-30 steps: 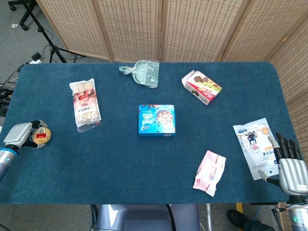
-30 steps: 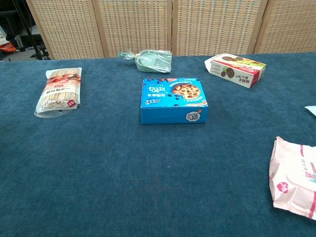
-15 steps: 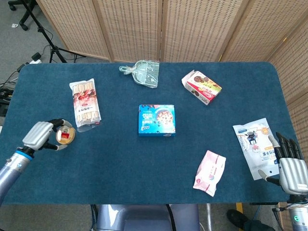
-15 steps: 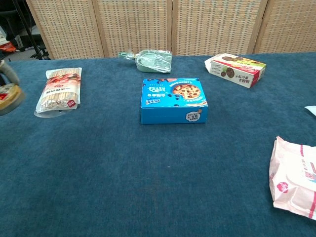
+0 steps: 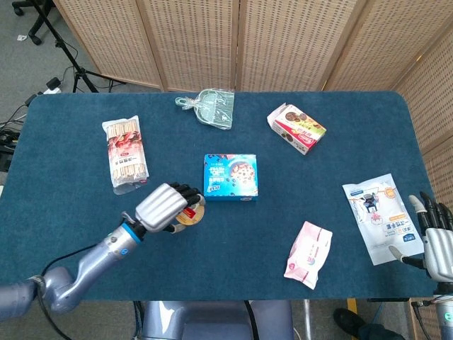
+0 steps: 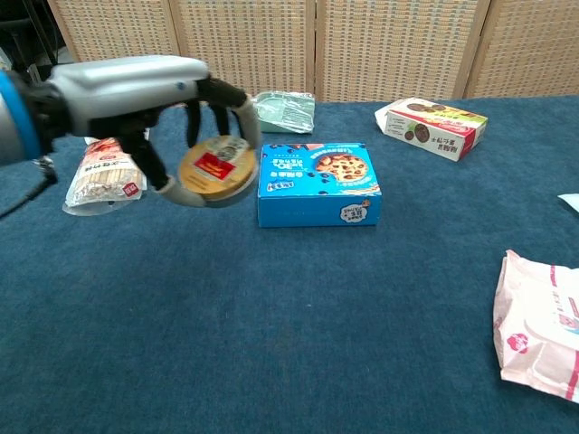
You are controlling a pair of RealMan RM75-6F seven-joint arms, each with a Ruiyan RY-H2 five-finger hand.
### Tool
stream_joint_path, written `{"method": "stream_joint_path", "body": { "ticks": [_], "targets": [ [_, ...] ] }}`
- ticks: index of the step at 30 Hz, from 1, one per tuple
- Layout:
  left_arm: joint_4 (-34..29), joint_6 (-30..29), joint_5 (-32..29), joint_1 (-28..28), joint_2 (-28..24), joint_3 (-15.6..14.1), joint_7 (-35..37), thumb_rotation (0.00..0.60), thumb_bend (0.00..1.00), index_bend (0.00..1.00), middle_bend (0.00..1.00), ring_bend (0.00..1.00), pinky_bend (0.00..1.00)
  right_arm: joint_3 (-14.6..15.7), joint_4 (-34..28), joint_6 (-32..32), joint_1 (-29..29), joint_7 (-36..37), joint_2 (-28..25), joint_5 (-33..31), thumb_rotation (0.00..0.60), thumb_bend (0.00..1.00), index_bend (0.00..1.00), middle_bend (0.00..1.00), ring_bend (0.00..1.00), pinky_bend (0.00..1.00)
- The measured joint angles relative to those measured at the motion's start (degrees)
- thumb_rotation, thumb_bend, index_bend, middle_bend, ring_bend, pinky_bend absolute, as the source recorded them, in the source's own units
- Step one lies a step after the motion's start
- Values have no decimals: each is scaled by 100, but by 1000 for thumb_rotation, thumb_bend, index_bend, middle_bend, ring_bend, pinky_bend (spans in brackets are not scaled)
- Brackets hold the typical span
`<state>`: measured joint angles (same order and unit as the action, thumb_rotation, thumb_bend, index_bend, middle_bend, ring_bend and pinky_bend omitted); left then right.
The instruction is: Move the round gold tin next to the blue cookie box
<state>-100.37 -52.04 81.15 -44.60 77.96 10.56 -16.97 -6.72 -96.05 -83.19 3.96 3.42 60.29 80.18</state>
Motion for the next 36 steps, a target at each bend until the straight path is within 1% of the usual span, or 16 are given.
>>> {"method": "stream_joint_path", "body": {
  "ticks": [2, 4, 5, 8, 11, 13, 17, 23, 27, 28, 31, 32, 33, 34, 35, 36],
  "targets": [
    [-24, 124, -547, -258, 425, 103, -737, 600, 206, 428, 393, 357, 478, -13, 30, 49, 15, 67, -20, -29, 600, 0, 0, 0, 0, 0],
    [-20, 179, -1035, -476, 801, 168, -1305, 600, 215, 428, 393, 357, 477, -20, 51, 80, 25, 122, -34, -49, 600, 0, 0, 0, 0, 0],
    [-4, 188, -1359, -624, 1068, 200, -1658, 600, 218, 428, 393, 357, 477, -25, 61, 93, 28, 147, -39, -65, 600, 0, 0, 0, 0, 0],
    [126, 157, -2034, -985, 1750, 235, -2426, 600, 222, 428, 393, 357, 477, -42, 92, 152, 39, 243, -59, -127, 600, 0, 0, 0, 0, 0],
    [364, 46, -2529, -1281, 2252, 248, -2944, 600, 223, 429, 393, 357, 477, -44, 114, 196, 52, 307, -76, -139, 600, 0, 0, 0, 0, 0],
    [535, -75, -2741, -1407, 2461, 255, -3145, 600, 222, 429, 393, 357, 478, -39, 118, 210, 57, 333, -83, -129, 600, 0, 0, 0, 0, 0],
    [817, -282, -3087, -1557, 2734, 301, -3313, 600, 221, 429, 393, 357, 477, -35, 125, 224, 60, 357, -93, -133, 600, 0, 0, 0, 0, 0],
    [1178, -362, -3463, -1687, 2881, 384, -3363, 600, 218, 430, 394, 357, 477, -50, 147, 285, 84, 372, -89, -195, 600, 0, 0, 0, 0, 0],
    [1442, -330, -3555, -1713, 2930, 320, -3300, 600, 303, 434, 398, 357, 477, -54, 169, 325, 104, 352, -72, -227, 600, 0, 0, 0, 0, 0],
    [1500, -330, -3539, -1712, 2940, 293, -3268, 600, 307, 434, 398, 357, 477, -55, 169, 320, 105, 348, -69, -225, 600, 0, 0, 0, 0, 0],
    [1578, -326, -3515, -1696, 2956, 238, -3143, 600, 252, 428, 385, 340, 477, -52, 161, 312, 103, 340, -68, -220, 600, 0, 0, 0, 0, 0],
    [1586, -321, -3509, -1689, 2956, 226, -3100, 600, 233, 411, 361, 315, 477, -51, 158, 313, 104, 340, -69, -220, 600, 0, 0, 0, 0, 0],
    [1583, -312, -3508, -1684, 2951, 216, -3071, 600, 200, 368, 298, 254, 469, -49, 156, 317, 104, 341, -70, -219, 600, 0, 0, 0, 0, 0],
    [1571, -297, -3513, -1679, 2941, 203, -3047, 600, 164, 306, 212, 166, 433, -47, 154, 319, 105, 341, -70, -218, 600, 0, 0, 0, 0, 0],
    [1538, -275, -3536, -1676, 2917, 185, -3039, 600, 138, 256, 148, 107, 391, -45, 154, 320, 106, 337, -69, -216, 600, 0, 0, 0, 0, 0],
    [1494, -262, -3561, -1674, 2888, 165, -3049, 600, 104, 179, 71, 43, 307, -41, 152, 318, 107, 327, -67, -207, 600, 0, 0, 0, 0, 0]
  ]
}}
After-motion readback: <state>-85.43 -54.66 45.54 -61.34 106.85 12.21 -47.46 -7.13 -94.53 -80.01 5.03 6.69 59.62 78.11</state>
